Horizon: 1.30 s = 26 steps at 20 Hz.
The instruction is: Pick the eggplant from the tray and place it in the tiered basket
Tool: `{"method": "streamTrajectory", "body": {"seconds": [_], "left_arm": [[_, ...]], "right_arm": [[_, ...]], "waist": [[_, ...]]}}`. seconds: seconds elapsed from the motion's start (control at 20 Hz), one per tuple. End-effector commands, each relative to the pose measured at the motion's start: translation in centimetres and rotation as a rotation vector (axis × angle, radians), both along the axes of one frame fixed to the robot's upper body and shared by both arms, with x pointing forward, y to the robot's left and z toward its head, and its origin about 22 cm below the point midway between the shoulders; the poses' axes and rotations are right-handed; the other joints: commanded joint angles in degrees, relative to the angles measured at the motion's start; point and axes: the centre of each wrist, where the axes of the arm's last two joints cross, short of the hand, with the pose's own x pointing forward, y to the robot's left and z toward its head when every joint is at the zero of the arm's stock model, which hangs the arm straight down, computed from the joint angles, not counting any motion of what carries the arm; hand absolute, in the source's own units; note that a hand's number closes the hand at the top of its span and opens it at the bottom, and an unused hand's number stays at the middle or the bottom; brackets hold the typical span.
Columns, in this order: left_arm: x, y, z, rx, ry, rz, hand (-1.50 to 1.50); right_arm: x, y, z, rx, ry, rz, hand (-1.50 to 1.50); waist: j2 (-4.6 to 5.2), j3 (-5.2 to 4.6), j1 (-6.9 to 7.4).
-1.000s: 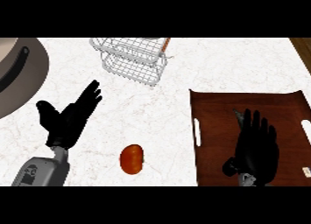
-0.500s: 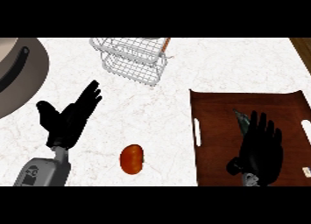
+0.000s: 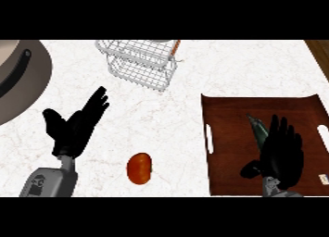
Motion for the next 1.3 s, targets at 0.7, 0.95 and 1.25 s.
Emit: {"method": "streamTrajectory", "body": {"seconds": [0.7,0.95,1.25], "left_arm": [[0.0,-0.7,0.2,0.018,-0.003,-0.012,0.0],[0.3,-0.3,0.8,-0.003,0.006,-0.013,0.0],[0.0,0.9,1.1,0.008,-0.009,-0.009,0.0]], "right_arm": [[2.1,-3.4,-3.2,0.022,0.062,0.019,-1.5],[3.8,-2.6,-4.4,0.08,0.031,0.134,1.5],[2.2,-3.3,-5.5,0.034,0.006,0.164,1.5]], "waist": [[0.3,0.28,0.09],[0.39,0.3,0.37],[0.34,0.3,0.17]]}}
